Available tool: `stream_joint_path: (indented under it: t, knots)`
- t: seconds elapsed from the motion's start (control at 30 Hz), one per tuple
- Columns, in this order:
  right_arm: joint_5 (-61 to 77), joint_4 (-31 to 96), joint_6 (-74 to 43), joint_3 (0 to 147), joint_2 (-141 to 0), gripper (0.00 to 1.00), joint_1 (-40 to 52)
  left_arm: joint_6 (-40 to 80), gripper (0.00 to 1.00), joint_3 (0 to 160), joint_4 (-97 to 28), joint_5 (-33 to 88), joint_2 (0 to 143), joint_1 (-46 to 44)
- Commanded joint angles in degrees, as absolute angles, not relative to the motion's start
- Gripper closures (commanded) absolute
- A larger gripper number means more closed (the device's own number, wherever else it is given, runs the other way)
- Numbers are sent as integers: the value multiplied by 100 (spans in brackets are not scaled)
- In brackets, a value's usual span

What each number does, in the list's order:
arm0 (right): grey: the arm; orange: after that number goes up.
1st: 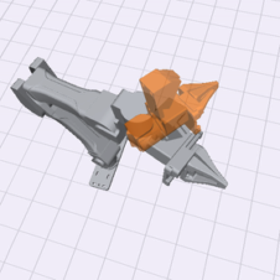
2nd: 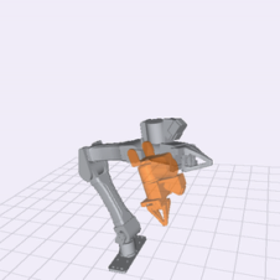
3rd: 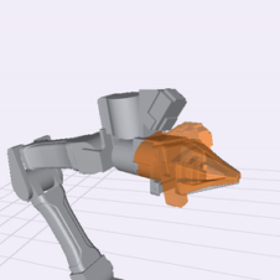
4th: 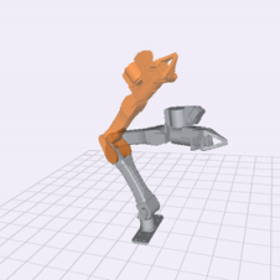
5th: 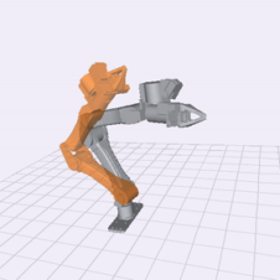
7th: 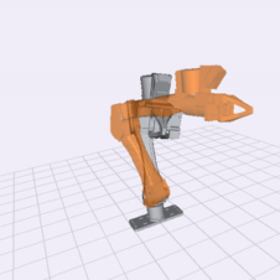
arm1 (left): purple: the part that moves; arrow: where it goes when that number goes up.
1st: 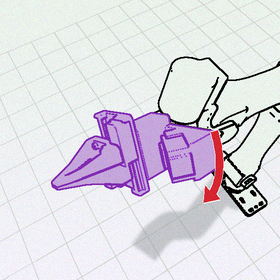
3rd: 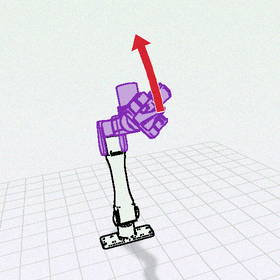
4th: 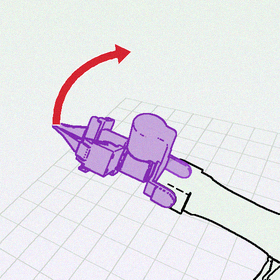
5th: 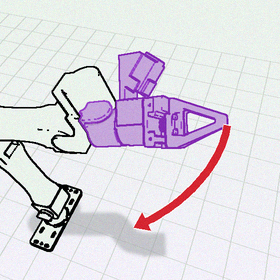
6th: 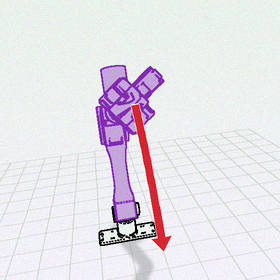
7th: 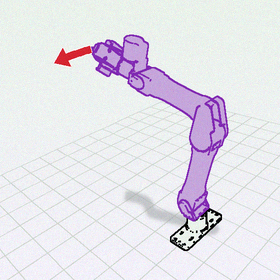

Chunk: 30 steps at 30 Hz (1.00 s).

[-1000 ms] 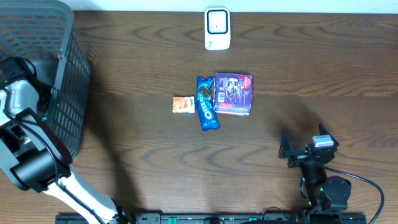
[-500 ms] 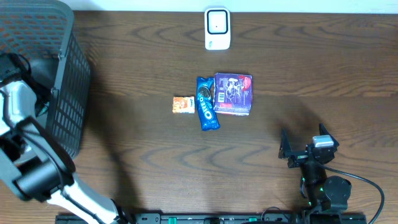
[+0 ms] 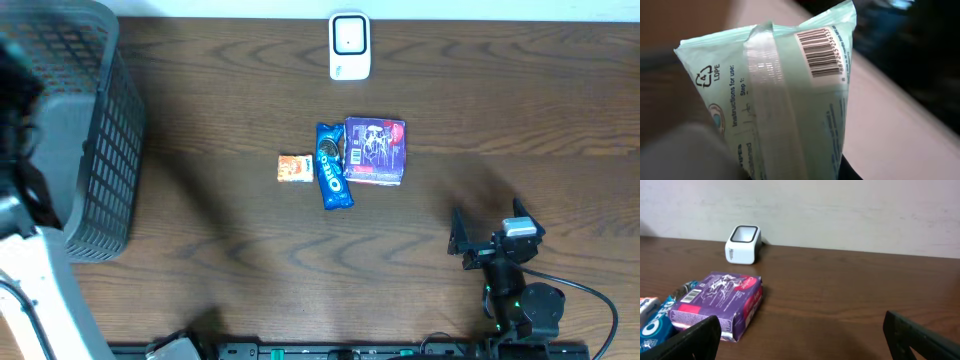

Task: Scan the item barcode
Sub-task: 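Lift the mint-green bag out of the basket toward the scanner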

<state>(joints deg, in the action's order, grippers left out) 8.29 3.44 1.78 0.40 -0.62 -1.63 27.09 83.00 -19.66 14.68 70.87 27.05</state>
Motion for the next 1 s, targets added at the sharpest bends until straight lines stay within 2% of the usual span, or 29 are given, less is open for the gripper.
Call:
stream_joint_path:
  t: [0.0, 0.17, 0.4, 0.63, 0.73, 0.8, 0.97]
  knots:
    - [867, 364, 222, 32, -30, 1, -141, 3251, 93, 8337, -1962, 2174, 7078, 1767]
    - [867, 364, 222, 32, -30, 1, -141, 2888, 93, 8337, -2353, 2187, 7570, -351]
    - [867, 364, 222, 32, -30, 1, -141, 2641, 93, 8333, -3173, 2182, 8731, -1730]
    - [867, 364, 222, 32, -30, 1, -141, 2530, 92, 8333, -3173, 2139, 10007, -2018]
    - [867, 364, 222, 32, -30, 1, -141, 2506, 92, 8333, -3173, 1686, 10543, -2018]
    - [867, 364, 222, 32, -30, 1, -141, 2482, 83, 8333, -3168, 1221, 10803, -2018]
    - [867, 364, 222, 32, -30, 1, -141, 2486, 83, 8333, -3116, 827, 11246, -2018]
